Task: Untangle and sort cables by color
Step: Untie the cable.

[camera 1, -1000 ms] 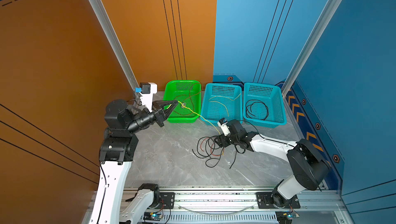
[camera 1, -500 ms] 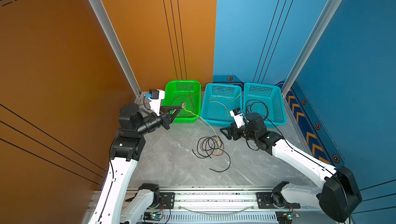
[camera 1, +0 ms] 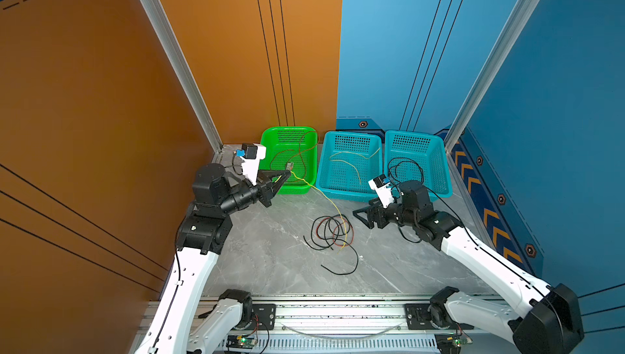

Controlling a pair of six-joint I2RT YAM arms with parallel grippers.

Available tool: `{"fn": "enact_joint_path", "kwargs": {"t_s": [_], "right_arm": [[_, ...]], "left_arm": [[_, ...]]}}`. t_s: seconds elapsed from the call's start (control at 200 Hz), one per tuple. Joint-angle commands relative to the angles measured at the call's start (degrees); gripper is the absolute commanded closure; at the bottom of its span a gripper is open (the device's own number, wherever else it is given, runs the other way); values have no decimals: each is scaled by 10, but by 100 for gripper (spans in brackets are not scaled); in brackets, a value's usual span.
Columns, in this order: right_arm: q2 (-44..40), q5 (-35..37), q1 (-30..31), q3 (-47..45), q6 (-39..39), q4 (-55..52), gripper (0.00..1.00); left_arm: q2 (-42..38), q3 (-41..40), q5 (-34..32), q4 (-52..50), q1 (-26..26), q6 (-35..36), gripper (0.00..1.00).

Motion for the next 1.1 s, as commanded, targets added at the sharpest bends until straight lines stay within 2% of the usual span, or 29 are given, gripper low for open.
{"fn": "enact_joint_path", "kwargs": {"t_s": [0.0, 0.165, 0.406, 0.611, 0.671, 0.766, 0.816, 0.926, 1.016, 1.097], "right_arm": [[7, -30, 13, 35, -39, -31, 15], [62, -32, 23, 75, -68, -9, 15], [196, -11, 46, 174, -102, -8, 16], [276, 5, 68, 224, -115, -6, 21], [292, 12, 72, 231, -117, -4, 31], [298, 31, 76, 229, -115, 9, 62], [294, 39, 78, 223, -111, 18, 74], [279, 61, 77, 215, -108, 22, 85], [267, 84, 76, 214, -109, 14, 100], [258, 110, 76, 217, -112, -4, 100]], "left_arm": [[4, 10, -8, -5, -16, 16, 100], [7, 14, -11, -5, -33, 18, 100], [6, 21, -9, -4, -44, 14, 100], [7, 20, -5, -5, -46, 15, 100], [8, 21, -5, -6, -46, 17, 100], [10, 21, -7, -14, -46, 25, 100], [10, 20, -9, -19, -46, 29, 100], [8, 14, -17, -27, -46, 39, 100], [6, 6, -24, -28, -45, 42, 100], [7, -2, -30, -28, -46, 43, 100]]}}
